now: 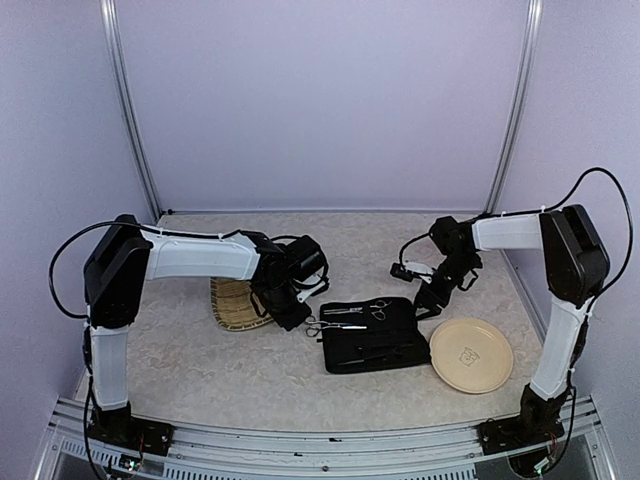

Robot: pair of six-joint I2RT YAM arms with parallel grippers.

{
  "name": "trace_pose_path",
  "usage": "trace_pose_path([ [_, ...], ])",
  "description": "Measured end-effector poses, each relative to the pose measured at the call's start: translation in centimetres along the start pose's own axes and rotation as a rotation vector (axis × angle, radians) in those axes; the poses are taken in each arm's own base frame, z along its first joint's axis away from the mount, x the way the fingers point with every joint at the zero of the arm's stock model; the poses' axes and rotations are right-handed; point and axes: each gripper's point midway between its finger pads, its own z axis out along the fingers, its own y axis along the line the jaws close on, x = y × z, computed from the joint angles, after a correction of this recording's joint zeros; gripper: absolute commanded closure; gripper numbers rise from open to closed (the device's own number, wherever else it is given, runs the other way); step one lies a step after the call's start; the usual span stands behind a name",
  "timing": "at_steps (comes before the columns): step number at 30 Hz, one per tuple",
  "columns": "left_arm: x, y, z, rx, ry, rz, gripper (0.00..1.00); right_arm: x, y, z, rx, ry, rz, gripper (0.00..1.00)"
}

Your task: Sort the hair-cutting tools

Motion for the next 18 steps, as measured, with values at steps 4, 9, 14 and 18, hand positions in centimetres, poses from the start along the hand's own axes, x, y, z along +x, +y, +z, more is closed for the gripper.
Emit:
trace_pose_path([
  [4,0.6,-0.5,1.7,0.011,0.041,0.009,0.97,0.2,0.1,0.2,0.002,0.010,-0.004,0.42],
  [9,-0.5,-1.2,2.1,0.026,0.021,0.018,0.97,0.1,0.2,0.3,0.003,0.012,-0.012,0.44],
  [14,-1.8,-2.5,2.4,0.045,-0.003,0.037,0.97,0.1,0.5,0.8,-0.005,0.019,-0.024,0.44],
  [18,-2.9,-3.9,2.3,0.057,-0.022,0.062,0.97,0.1,0.6,0.8,-0.005,0.018,-0.026,0.45],
])
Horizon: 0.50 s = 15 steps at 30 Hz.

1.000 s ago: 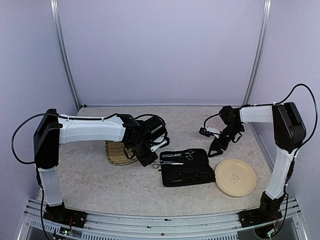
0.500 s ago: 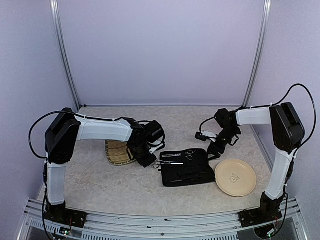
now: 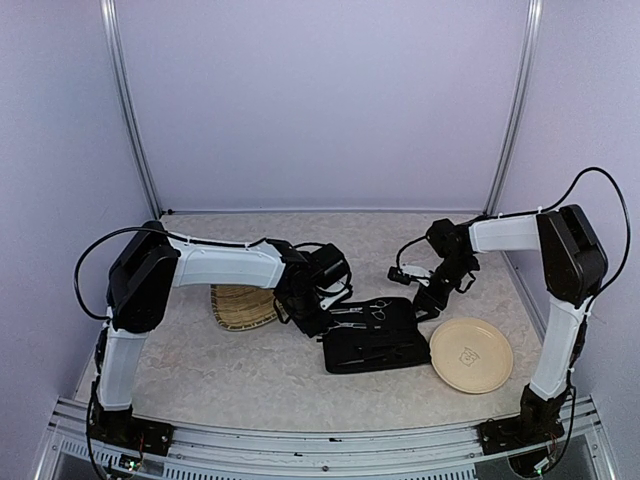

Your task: Sort the hair-cutting tools

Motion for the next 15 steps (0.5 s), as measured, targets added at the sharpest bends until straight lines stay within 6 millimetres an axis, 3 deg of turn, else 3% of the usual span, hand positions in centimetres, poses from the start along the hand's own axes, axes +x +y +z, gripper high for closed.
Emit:
trace_pose_path([
  [11,-4.1,-2.5,-2.0,0.035,-0.099,0.050,0.97,-0.1,0.0,0.1,0.000,-0.001,-0.005,0.45],
  [15,-5.0,-2.9,-1.6,0.043,-0.106,0.069,0.97,-0.1,0.0,0.1,0.001,-0.002,-0.005,0.45],
])
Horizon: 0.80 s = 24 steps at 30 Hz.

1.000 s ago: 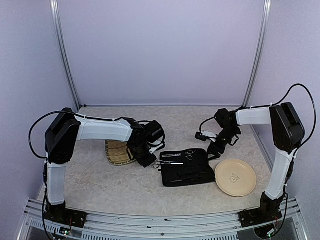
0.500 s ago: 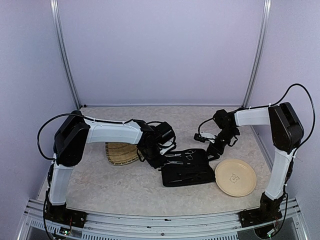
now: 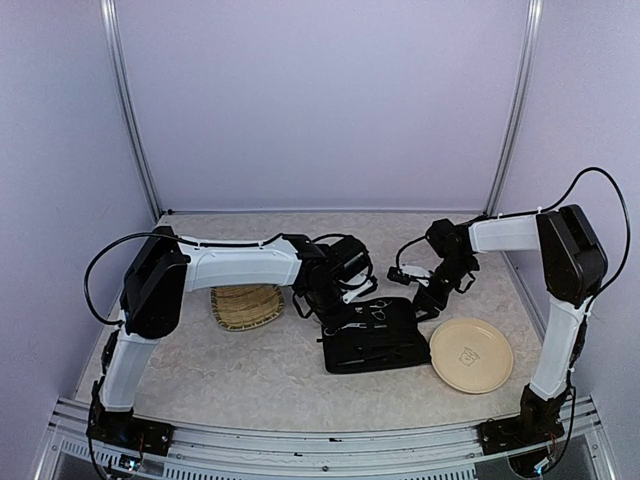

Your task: Sort the hair-cutting tools

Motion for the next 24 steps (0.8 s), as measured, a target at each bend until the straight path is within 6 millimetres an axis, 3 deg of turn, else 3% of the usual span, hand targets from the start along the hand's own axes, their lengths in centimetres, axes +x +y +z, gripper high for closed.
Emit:
trace_pose_path([
  [2,-0.1,-0.1,0.4,-0.001,0.008,0.010,0.94,0.0,0.0,0.0,0.000,0.000,0.000,0.45],
  [7,0.6,0.4,0.5,-0.029,0.042,0.026,0.69,0.0,0.0,0.0,0.000,0.000,0.000,0.45],
  [10,1.1,1.2,0.4,-0.063,0.061,0.034,0.62,0.0,0.0,0.0,0.000,0.000,-0.001,0.45],
  [16,2.4,2.4,-0.2,-0.089,0.093,0.038,0.59,0.0,0.0,0.0,0.000,0.000,-0.001,0.45],
  [24,2.6,2.5,-0.2,-0.069,0.098,0.060,0.58,0.0,0.0,0.0,0.000,0.000,-0.001,0.46],
])
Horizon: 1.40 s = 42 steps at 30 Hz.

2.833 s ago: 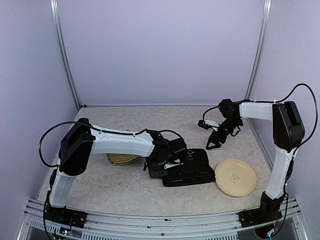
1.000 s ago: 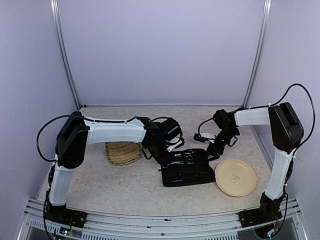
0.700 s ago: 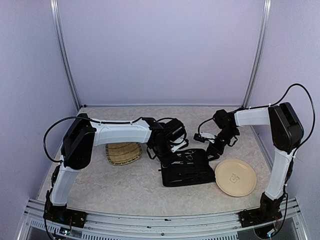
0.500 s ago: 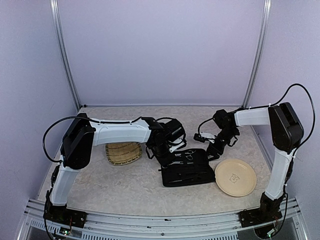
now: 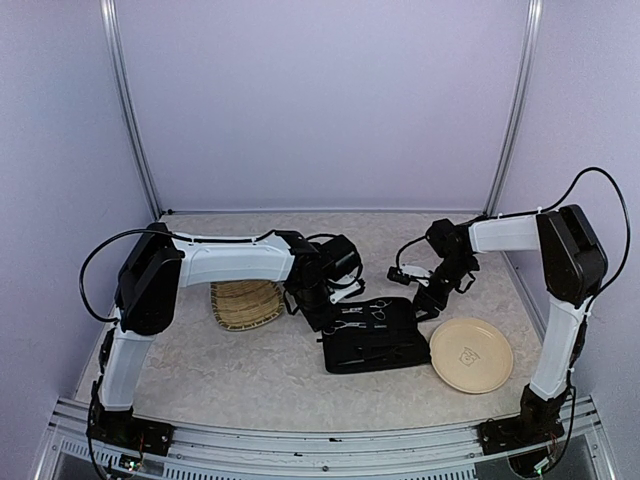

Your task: Sort the hair-cutting tools

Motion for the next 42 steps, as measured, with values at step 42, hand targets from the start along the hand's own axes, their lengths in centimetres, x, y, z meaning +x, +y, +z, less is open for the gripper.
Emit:
trace_pose_path([
  [42,-1.2,-1.5,-0.6,0.089,-0.042,0.003,0.66,-0.1,0.2,0.2,-0.010,-0.003,-0.013,0.47],
])
